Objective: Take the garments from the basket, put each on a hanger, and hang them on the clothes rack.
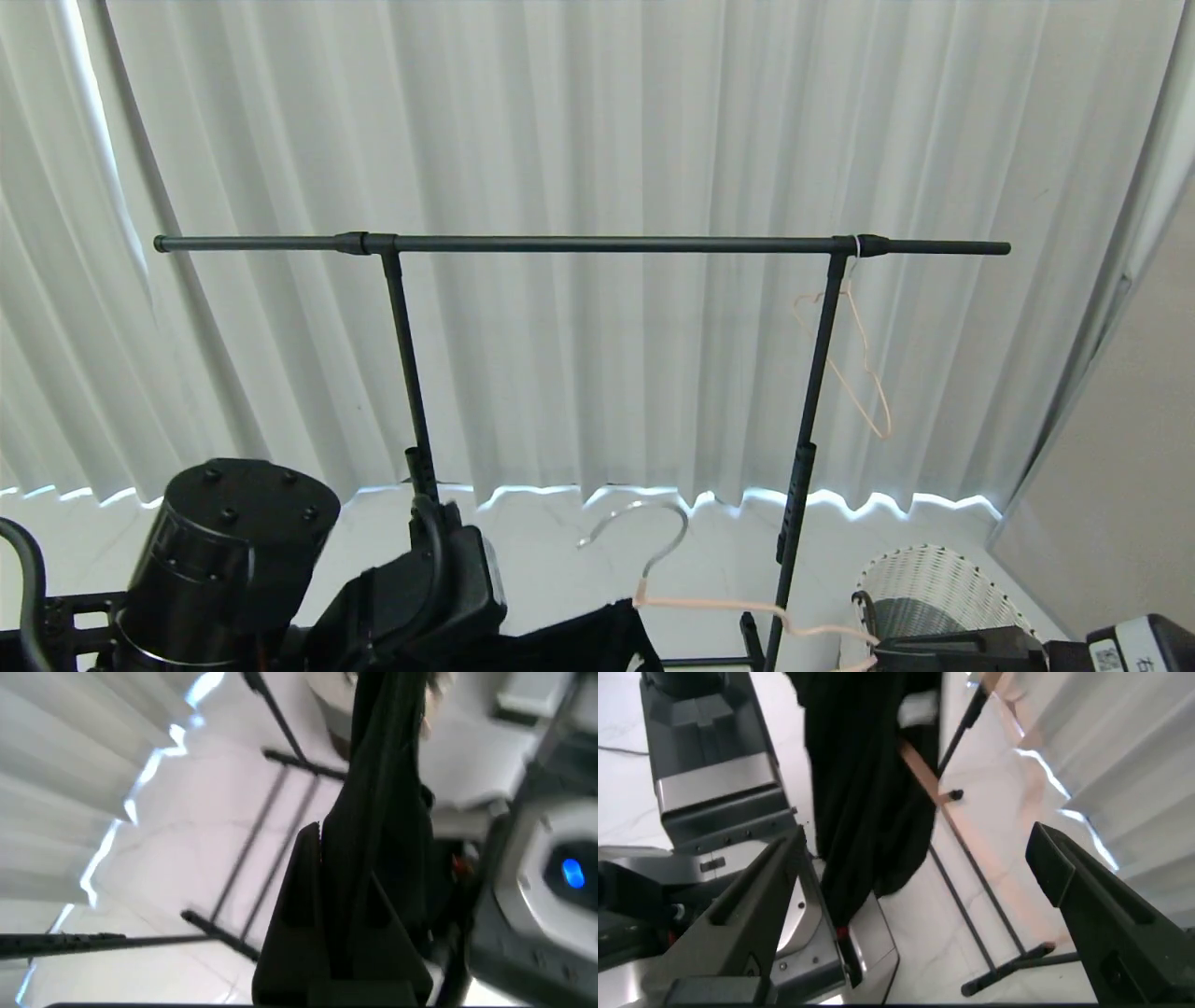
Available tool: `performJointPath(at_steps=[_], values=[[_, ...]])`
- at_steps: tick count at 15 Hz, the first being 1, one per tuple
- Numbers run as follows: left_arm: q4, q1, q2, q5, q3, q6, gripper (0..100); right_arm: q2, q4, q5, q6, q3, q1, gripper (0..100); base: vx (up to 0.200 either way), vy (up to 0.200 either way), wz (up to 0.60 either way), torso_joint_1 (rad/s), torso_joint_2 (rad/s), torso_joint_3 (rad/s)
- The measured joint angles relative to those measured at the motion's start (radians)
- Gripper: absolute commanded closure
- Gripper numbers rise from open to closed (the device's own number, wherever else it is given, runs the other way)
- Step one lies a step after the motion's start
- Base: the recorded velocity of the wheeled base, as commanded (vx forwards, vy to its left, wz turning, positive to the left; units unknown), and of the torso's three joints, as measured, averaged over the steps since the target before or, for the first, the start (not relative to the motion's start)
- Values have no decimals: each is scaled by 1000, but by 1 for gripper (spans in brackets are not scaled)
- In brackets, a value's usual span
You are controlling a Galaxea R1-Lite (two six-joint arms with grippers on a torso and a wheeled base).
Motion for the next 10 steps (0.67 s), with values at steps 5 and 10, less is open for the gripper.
performJointPath(at_steps=[5, 10], values=[[-10, 22, -3, 121, -175, -206, 100, 71, -5, -2, 49, 5, -15, 0, 0, 0, 0, 0, 0, 0], [-90, 40, 5, 125, -217, -214, 100, 207, -26, -90, 268, -90, -78, 0, 0, 0, 0, 0, 0, 0]])
